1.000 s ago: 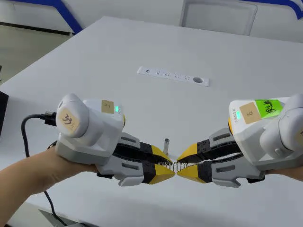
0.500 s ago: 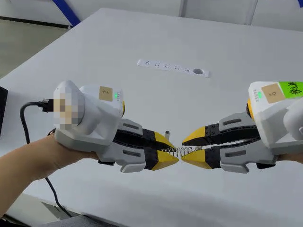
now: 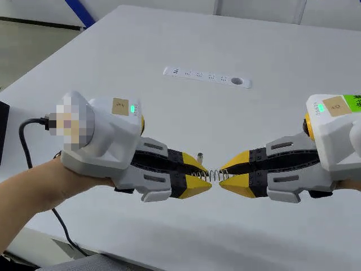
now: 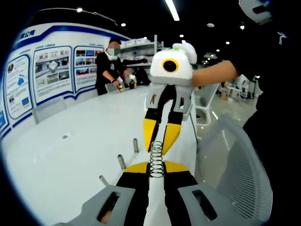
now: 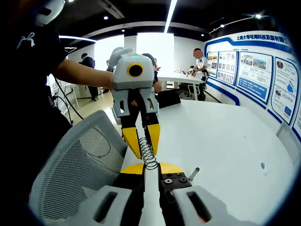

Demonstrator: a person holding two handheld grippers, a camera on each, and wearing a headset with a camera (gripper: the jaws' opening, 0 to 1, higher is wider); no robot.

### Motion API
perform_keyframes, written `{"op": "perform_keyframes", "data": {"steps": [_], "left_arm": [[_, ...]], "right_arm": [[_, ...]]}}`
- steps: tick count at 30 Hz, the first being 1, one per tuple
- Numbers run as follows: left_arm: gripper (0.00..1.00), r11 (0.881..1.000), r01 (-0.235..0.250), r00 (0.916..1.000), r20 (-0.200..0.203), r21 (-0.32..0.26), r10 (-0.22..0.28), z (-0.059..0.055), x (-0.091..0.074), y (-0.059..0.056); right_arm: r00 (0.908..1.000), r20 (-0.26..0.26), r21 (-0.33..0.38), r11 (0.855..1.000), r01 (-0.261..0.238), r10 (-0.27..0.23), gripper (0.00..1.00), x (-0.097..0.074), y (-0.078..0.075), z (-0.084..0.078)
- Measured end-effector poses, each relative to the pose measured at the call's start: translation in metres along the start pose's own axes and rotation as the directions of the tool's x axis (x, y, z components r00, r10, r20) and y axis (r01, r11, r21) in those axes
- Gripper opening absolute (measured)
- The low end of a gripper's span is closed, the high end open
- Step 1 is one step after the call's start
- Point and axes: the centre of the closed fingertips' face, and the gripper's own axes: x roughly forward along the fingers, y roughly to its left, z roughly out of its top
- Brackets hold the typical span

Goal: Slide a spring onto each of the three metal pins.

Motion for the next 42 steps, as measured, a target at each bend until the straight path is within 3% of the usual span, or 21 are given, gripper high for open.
{"op": "perform_keyframes", "data": {"steps": [5, 14, 27, 34, 39, 42], "left_arm": [[0.10, 1.000, -0.005, 1.0000, -0.002, 0.005, 0.005, -0.001, -0.002, 0.000], [0.10, 1.000, -0.023, 0.9997, -0.012, 0.019, 0.023, -0.003, -0.004, 0.003], [0.10, 1.000, -0.024, 0.9989, -0.039, 0.009, 0.025, -0.009, 0.005, 0.003], [0.10, 0.999, -0.030, 0.9993, -0.023, -0.022, 0.029, -0.006, 0.008, 0.006], [0.10, 0.999, -0.036, 0.9991, -0.023, -0.011, 0.035, -0.007, 0.010, 0.008], [0.12, 0.999, -0.045, 0.9989, 0.007, -0.015, 0.046, -0.002, 0.008, 0.011]], "right_arm": [[0.9998, 0.021, 0.014, 1.000, -0.004, 0.003, 0.11, -0.001, 0.000, 0.007], [0.9935, 0.113, 0.047, 0.999, -0.013, 0.008, 0.12, 0.000, 0.001, 0.033], [0.9919, 0.126, 0.062, 0.998, -0.025, 0.017, 0.11, 0.011, 0.005, 0.045], [0.9910, 0.133, 0.078, 0.997, -0.023, 0.012, 0.11, 0.014, 0.002, 0.049], [0.9938, 0.111, 0.074, 0.997, -0.012, 0.004, 0.11, 0.015, -0.001, 0.047], [0.9927, 0.119, 0.080, 0.997, 0.007, -0.016, 0.10, 0.014, -0.006, 0.050]]}}
